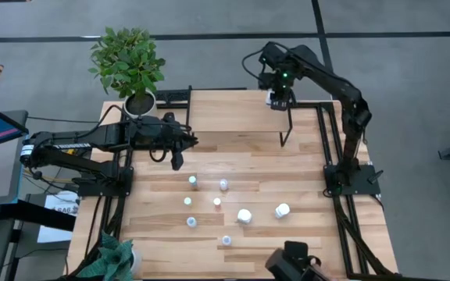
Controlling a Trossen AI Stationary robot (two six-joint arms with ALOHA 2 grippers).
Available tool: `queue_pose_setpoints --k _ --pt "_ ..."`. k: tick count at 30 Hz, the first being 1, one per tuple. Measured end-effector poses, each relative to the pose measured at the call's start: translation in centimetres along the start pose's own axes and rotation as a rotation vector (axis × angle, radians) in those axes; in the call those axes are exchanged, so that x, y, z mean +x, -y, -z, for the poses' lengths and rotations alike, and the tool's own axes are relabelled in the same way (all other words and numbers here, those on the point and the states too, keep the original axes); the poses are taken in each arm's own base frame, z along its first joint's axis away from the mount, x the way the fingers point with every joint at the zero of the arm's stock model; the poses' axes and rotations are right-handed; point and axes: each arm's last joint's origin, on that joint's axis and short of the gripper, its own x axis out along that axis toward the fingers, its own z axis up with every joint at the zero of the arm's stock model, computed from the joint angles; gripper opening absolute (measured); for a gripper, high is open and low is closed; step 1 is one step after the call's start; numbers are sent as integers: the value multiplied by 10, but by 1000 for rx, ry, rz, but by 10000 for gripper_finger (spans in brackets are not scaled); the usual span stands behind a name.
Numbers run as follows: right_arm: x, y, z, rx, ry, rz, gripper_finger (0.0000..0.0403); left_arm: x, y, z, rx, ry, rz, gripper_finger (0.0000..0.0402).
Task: Pick and place medicine bottles onto shelf by color
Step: Put the top right white, blue pill bottle on the shelf
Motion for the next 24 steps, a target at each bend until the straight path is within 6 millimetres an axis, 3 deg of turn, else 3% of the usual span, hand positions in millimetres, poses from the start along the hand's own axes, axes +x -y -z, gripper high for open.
queue_pose_setpoints --k 7,14,18,24 --pt "19 6 -4 14 -45 -27 201 0 0 0 -10 -4 -3 43" --pt "24 6 -7 24 -56 -27 220 0 0 3 -12 -26 -4 43" --pt "17 6 -8 25 -39 -15 226 0 0 3 -12 -26 -4 43" --pt "-10 7 -13 23 39 38 228 0 0 3 -12 -26 -4 43"
